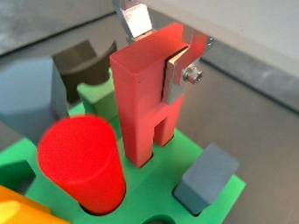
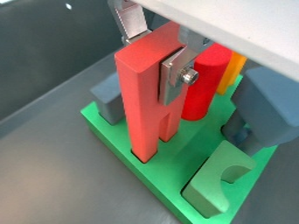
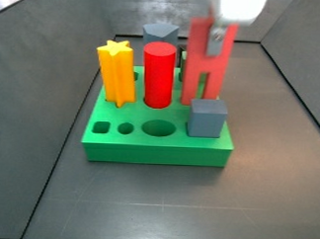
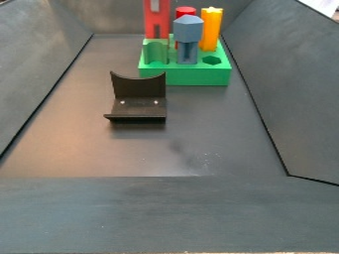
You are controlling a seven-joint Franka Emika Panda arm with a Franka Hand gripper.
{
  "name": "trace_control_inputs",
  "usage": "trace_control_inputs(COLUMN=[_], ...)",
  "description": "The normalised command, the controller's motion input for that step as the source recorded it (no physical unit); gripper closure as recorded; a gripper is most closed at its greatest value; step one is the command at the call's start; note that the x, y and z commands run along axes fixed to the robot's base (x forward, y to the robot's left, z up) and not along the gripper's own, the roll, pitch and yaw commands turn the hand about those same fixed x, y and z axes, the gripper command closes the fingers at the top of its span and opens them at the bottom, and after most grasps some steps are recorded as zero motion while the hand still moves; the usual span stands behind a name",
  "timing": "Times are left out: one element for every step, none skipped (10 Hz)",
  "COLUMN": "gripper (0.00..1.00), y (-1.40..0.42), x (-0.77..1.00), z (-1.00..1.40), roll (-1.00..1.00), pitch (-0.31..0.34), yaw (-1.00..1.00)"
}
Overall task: Pick up the double-square object. Move up. Move to above the board. Insert the double-square object.
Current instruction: Insert the double-square object.
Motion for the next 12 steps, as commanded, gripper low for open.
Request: trace_control_inputs(gripper=[1.00, 1.00, 1.00, 1.00, 1.00, 1.00, 1.00, 1.00, 1.00, 1.00, 1.00, 1.00], y=[0.00, 0.00, 0.00, -0.01, 0.00, 0.00, -0.07, -0.12, -0.09, 0.00, 0.09, 0.00], x=[-0.34, 0.00, 0.10, 0.19, 0.24, 0.25, 0.29, 0.42, 0.35, 0.07, 0.00, 0.00], z=[-0.21, -0.28, -0.35, -0.37, -0.34, -0.33, -0.33, -0.23, -0.32, -0.23, 0.00, 0.00], roll=[0.00, 0.00, 0.00, 0.00, 0.00, 0.00, 0.10, 0.17, 0.16, 0.00, -0.08, 0.00], pitch=[-0.053, -0.059, -0.064, -0.060, -0.053, -0.023, 0.030, 0.191, 0.133, -0.030, -0.001, 0.000], yaw=[0.00, 0.00, 0.00, -0.01, -0.09, -0.08, -0.03, 0.00, -0.04, -0.22, -0.07, 0.00])
